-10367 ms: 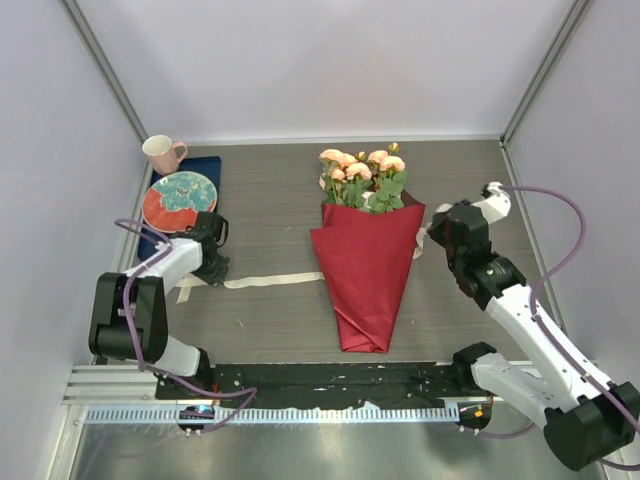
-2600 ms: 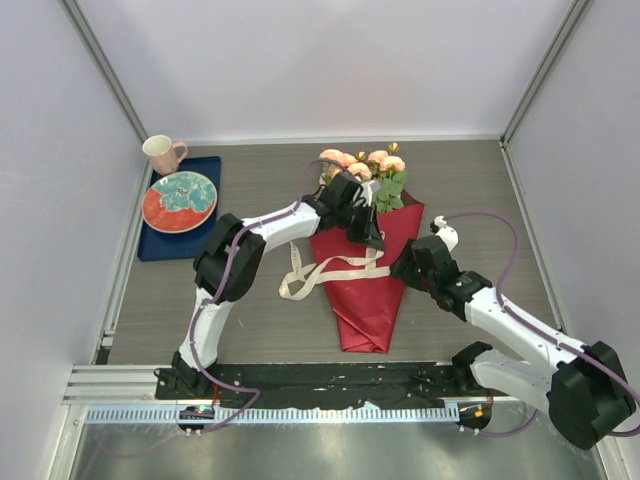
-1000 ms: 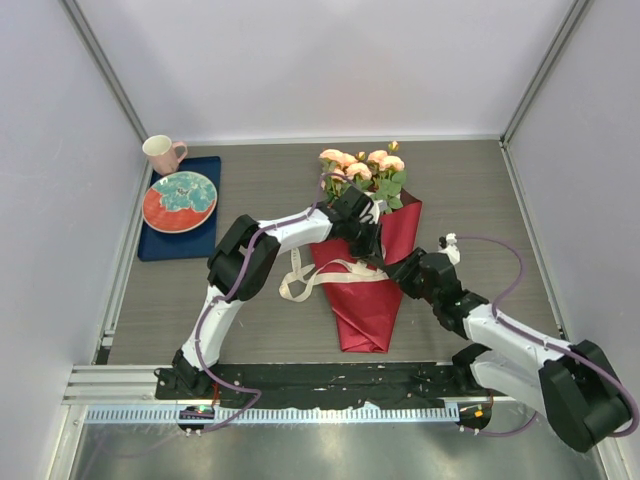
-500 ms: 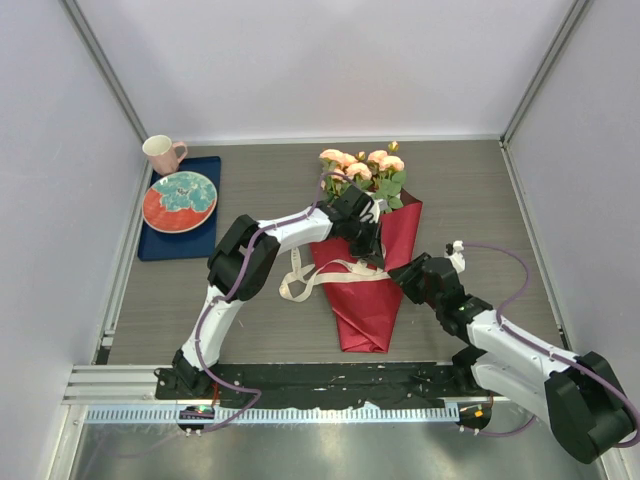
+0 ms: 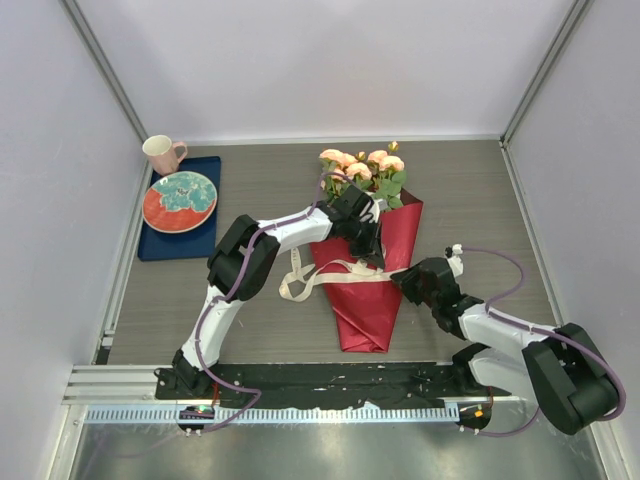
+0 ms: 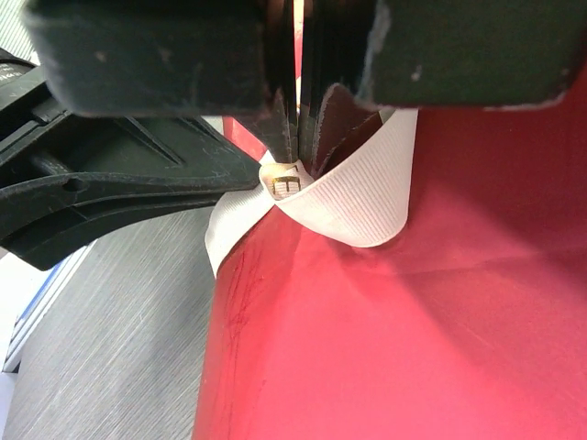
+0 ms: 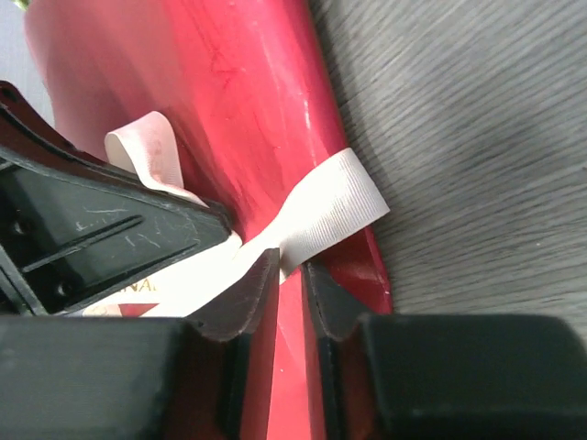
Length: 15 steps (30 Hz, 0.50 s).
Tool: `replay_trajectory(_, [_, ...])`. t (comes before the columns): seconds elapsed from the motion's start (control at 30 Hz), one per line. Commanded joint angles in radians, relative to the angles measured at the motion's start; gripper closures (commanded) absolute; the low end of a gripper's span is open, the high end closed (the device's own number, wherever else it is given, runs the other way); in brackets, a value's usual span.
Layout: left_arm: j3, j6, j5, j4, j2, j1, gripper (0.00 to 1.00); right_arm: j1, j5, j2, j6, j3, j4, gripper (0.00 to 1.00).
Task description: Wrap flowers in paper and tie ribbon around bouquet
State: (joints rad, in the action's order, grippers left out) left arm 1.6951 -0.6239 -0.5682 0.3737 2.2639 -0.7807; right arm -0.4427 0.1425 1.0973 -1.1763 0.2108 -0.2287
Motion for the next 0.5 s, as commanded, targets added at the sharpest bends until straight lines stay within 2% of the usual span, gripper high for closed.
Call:
replay_trajectory(0.0, [0.020,0.001,-0.001,0.005,-0.030,-0.003,0.96,0.006,0.016,-0.037,0.044,0.010,-0.081,0.87])
replay_trajectory(0.1, [0.026,0.000,0.004,0.008,-0.035,-0.003,0.94,0.006,0.002,-0.077,0.092,0.006,-0.058,1.00])
replay_trajectory(0.23, [0.031,-0.016,0.014,-0.001,-0.040,-0.002,0.87,0.006,-0.049,-0.148,0.129,-0.016,-0.051,1.00])
replay_trajectory(0.47, [0.066,-0.031,-0.038,0.014,0.000,-0.005,0.87,0.004,-0.113,-0.227,0.168,-0.037,-0.095,1.00])
